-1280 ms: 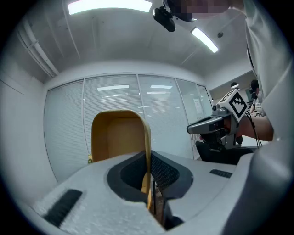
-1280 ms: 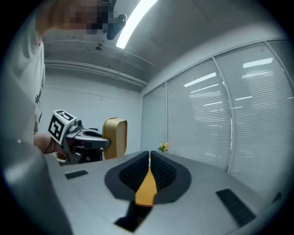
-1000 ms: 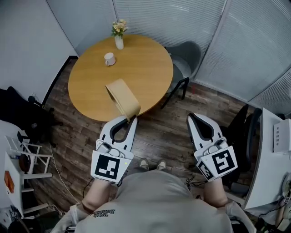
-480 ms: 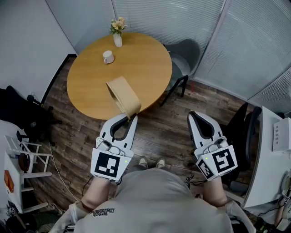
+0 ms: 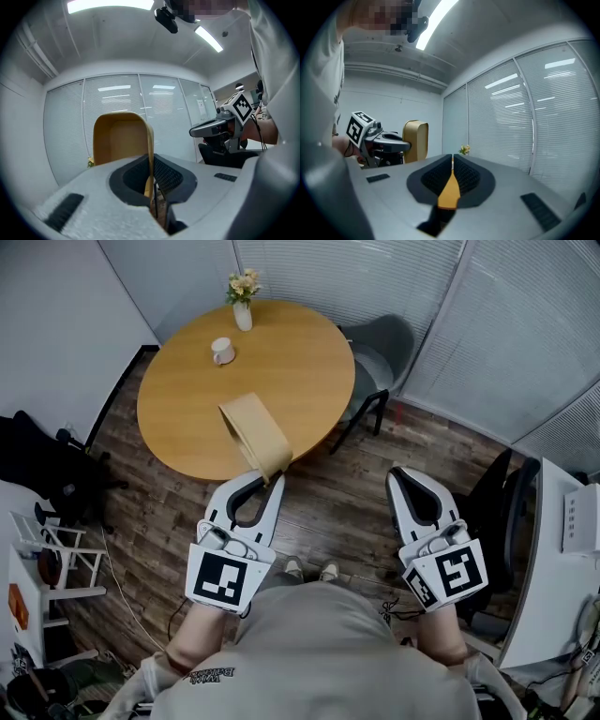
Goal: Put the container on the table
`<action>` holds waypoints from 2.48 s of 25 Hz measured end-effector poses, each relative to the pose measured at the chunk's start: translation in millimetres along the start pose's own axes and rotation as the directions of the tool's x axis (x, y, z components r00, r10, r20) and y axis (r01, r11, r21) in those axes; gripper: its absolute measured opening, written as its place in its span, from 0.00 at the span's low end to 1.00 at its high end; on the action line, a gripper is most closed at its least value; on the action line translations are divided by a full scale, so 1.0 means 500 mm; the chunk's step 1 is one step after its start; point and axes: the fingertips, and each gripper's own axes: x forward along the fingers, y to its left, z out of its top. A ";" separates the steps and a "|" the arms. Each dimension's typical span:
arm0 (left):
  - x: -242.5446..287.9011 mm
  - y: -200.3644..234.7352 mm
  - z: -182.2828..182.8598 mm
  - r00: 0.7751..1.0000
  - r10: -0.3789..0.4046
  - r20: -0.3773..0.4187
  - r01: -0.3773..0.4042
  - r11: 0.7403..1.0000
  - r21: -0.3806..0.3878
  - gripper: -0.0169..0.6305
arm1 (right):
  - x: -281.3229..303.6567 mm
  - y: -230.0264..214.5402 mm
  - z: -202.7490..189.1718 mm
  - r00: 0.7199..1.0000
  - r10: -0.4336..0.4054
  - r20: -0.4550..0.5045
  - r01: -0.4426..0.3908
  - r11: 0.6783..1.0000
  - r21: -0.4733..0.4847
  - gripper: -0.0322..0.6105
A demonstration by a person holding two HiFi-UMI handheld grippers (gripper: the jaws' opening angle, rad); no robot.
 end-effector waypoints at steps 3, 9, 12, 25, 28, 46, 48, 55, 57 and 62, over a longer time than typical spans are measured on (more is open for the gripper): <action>0.003 -0.010 -0.006 1.000 0.006 -0.007 -0.006 1.000 -0.002 0.08 | -0.005 -0.005 -0.010 1.000 0.007 -0.005 -0.007 1.000 0.002 0.11; 0.008 -0.023 -0.006 1.000 0.026 -0.017 -0.026 1.000 -0.001 0.08 | -0.013 -0.017 -0.017 1.000 0.026 -0.006 -0.026 1.000 0.004 0.11; 0.013 -0.030 -0.006 0.999 0.036 -0.026 -0.036 0.999 0.000 0.08 | -0.017 -0.026 -0.019 0.999 0.035 -0.002 -0.035 0.999 0.008 0.11; 0.037 -0.074 -0.004 0.997 0.064 -0.037 -0.064 0.998 0.006 0.08 | -0.041 -0.063 -0.040 0.998 0.070 0.000 -0.070 0.997 0.017 0.11; 0.037 -0.081 -0.005 0.997 0.064 -0.041 -0.064 0.998 0.007 0.08 | -0.045 -0.067 -0.045 0.997 0.072 0.000 -0.072 0.997 0.024 0.11; 0.105 -0.019 -0.020 0.998 0.051 -0.031 -0.052 0.998 -0.028 0.08 | 0.026 -0.103 -0.067 0.997 0.067 -0.039 -0.066 0.997 0.028 0.11; 0.121 -0.007 -0.026 0.999 0.046 -0.030 -0.047 0.998 -0.030 0.08 | 0.041 -0.112 -0.070 0.997 0.063 -0.045 -0.062 0.998 0.027 0.11; 0.174 0.053 -0.053 0.999 0.032 -0.032 -0.033 0.999 -0.042 0.08 | 0.117 -0.124 -0.082 0.995 0.063 -0.071 -0.061 0.998 0.025 0.11; 0.190 0.077 -0.057 0.999 0.029 -0.032 -0.030 0.998 -0.049 0.08 | 0.147 -0.128 -0.079 0.995 0.066 -0.078 -0.064 0.998 0.021 0.11; 0.243 0.134 -0.072 0.999 0.018 -0.040 -0.021 0.998 -0.061 0.08 | 0.224 -0.152 -0.079 0.994 0.065 -0.088 -0.063 0.998 0.021 0.11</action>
